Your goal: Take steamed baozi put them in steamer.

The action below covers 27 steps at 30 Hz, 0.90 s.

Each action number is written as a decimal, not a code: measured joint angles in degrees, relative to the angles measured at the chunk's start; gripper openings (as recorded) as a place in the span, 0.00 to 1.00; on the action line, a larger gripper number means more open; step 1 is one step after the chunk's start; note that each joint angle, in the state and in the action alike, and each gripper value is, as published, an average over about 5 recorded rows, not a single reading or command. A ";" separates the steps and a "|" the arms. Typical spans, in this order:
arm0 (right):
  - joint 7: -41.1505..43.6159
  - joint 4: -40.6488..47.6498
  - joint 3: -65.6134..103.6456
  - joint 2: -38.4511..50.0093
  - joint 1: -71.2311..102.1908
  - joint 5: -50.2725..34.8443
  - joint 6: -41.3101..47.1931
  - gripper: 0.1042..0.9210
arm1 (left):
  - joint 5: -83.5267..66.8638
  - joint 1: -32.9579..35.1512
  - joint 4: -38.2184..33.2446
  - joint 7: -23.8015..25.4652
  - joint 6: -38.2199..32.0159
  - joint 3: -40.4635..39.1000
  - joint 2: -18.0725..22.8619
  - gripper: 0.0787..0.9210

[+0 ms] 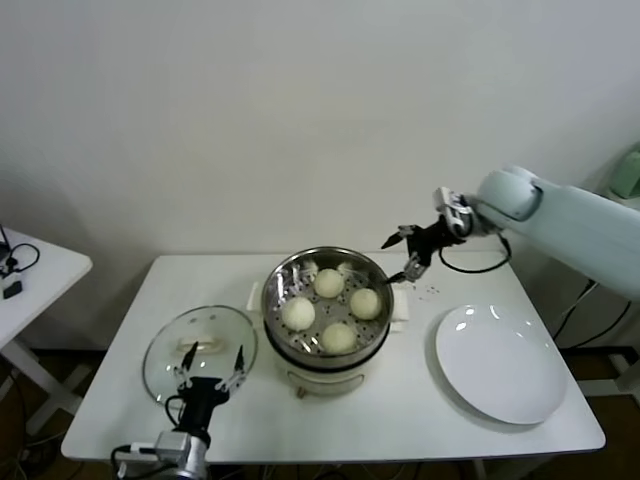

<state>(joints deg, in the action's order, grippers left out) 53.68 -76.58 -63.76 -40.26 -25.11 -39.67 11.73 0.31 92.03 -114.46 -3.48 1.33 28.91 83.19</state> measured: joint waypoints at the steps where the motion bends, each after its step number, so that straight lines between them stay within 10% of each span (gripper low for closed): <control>1: -1.30 -1.08 2.73 1.49 2.31 0.44 -0.36 0.88 | -0.02 -0.02 0.00 -0.09 -0.13 -0.16 0.15 0.88; 13: -17.42 -13.10 44.90 8.12 42.72 7.16 -6.94 0.88 | 0.39 0.17 -0.41 -0.11 -1.93 -0.18 1.09 0.88; 27: -26.91 -21.87 92.06 -10.33 89.82 15.56 -17.09 0.88 | 0.03 -0.66 -0.81 0.19 -2.29 0.86 1.47 0.88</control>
<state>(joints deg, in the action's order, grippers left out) 26.77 -98.45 28.31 -50.59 64.71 -24.11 -5.36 0.34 91.37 -115.27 -3.30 -0.96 29.77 84.66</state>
